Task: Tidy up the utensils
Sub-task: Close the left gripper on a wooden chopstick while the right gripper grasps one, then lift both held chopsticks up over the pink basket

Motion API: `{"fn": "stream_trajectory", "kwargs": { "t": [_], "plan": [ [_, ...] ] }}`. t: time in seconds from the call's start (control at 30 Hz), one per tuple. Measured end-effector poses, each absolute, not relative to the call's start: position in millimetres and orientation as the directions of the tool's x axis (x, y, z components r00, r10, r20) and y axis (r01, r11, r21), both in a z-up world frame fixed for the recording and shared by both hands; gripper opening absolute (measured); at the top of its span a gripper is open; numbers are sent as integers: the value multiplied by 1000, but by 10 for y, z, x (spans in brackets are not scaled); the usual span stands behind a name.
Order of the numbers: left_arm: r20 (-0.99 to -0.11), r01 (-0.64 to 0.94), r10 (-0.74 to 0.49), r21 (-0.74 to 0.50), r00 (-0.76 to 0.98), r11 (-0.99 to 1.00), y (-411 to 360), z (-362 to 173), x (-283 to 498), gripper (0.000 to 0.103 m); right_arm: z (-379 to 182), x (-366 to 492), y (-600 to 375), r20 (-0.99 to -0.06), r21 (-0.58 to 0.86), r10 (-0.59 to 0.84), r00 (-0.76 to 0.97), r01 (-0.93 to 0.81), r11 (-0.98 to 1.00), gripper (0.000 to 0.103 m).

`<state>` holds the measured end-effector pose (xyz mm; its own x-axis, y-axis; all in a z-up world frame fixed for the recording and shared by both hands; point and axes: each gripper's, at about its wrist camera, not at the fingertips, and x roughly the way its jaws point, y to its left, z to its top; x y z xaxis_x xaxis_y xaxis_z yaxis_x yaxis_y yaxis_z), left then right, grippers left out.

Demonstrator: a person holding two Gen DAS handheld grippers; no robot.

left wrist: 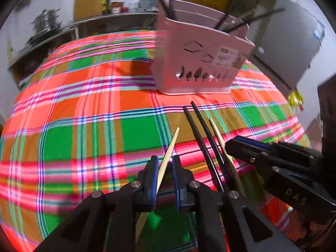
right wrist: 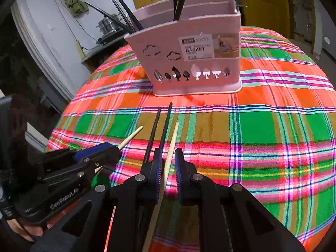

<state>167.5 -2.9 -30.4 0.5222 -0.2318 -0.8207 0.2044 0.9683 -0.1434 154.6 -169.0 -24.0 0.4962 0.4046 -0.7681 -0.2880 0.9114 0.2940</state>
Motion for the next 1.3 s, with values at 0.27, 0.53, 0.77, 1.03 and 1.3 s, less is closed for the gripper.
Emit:
{"fn": "stream_trajectory", "kwargs": {
  "t": [0.27,0.53,0.77,1.03,1.3],
  "plan": [
    [-824,129,-170,-118,540,985,21,-316,1770,13,-315,1616,-1729,-799,252,345,492,-246,936,13],
    [-844,104,-176,-143,506,984,159,-299,1894,13,-289,1733,-1825,-812,258,333,480,-217,941,13],
    [-865,251,-160,-42,475,967,-26,-292,2054,14,-288,1885,-1765,-832,231,312,460,-224,947,13],
    [-867,285,-152,-12,474,958,-111,-304,2079,6,-272,1918,-1717,-838,211,307,451,-252,945,7],
    [-839,278,-194,-53,509,959,-60,-51,2024,5,-77,1858,-1765,-807,235,341,482,-266,935,7]
  ]
}}
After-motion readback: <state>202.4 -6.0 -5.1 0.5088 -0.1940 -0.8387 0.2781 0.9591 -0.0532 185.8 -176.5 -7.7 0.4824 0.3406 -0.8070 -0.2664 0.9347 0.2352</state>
